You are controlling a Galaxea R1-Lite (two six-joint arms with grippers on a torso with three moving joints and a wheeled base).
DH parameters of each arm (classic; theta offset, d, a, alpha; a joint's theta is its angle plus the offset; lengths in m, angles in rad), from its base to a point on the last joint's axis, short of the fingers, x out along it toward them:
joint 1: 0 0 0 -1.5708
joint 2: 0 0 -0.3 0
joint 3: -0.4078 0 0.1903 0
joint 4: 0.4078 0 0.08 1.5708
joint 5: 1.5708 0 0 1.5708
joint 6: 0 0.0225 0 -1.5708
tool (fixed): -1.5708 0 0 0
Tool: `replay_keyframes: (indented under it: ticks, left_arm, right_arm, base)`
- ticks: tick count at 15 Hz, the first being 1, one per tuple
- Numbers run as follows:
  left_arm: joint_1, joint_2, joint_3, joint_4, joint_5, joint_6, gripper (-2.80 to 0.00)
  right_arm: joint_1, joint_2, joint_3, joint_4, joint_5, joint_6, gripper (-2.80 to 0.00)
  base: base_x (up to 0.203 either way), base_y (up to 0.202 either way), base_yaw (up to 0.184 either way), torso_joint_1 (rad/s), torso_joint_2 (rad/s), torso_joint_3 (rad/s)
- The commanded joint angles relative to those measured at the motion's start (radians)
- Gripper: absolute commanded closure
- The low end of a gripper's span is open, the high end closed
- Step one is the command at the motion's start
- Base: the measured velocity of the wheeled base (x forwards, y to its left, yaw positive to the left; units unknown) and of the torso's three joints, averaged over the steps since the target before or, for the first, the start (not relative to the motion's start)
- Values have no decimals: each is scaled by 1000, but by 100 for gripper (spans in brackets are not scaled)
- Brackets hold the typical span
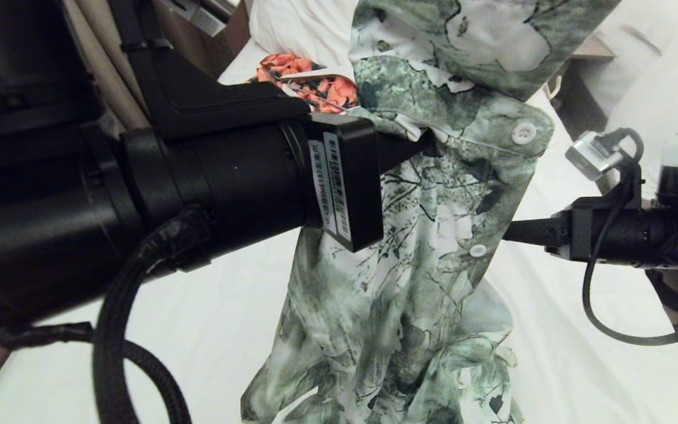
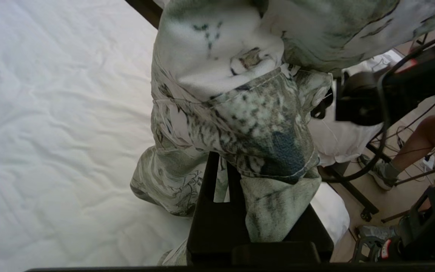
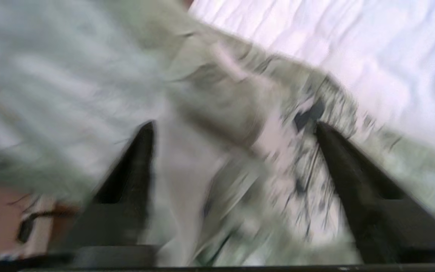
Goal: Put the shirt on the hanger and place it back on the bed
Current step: Hook the other side of the shirt onto the hanger
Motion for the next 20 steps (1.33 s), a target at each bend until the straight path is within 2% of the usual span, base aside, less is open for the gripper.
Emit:
replay_keyframes:
  ticks: [1, 4, 7, 14, 19, 20]
  left_arm:
    - [-3, 1, -20, -2, 2, 1, 0]
    - [-5, -2, -44, 6, 7, 4, 0]
    - [-5, 1, -44, 11, 8, 6, 0]
    - [-6, 7, -31, 32, 10, 6, 0]
    - [-27, -31, -28, 32, 36, -2, 0]
    - [-37, -32, -27, 32, 66, -3, 0]
  right_arm:
    - [28, 68, -6, -44, -22, 6, 0]
    - [96, 113, -38, -115, -85, 65, 0]
    - [98, 105, -44, -129, -103, 83, 0]
    - [10, 23, -74, -123, -112, 209, 0]
    - [-58, -15, -134, -25, -170, 220, 0]
    - [-61, -19, -152, -10, -171, 220, 0]
  base:
    - [0, 0, 0, 0, 0, 0]
    - [0, 0, 0, 0, 0, 0]
    - [0, 0, 0, 0, 0, 0]
    - [0, 0, 0, 0, 0, 0]
    - [0, 0, 0, 0, 0, 0]
    - [0, 0, 0, 0, 0, 0]
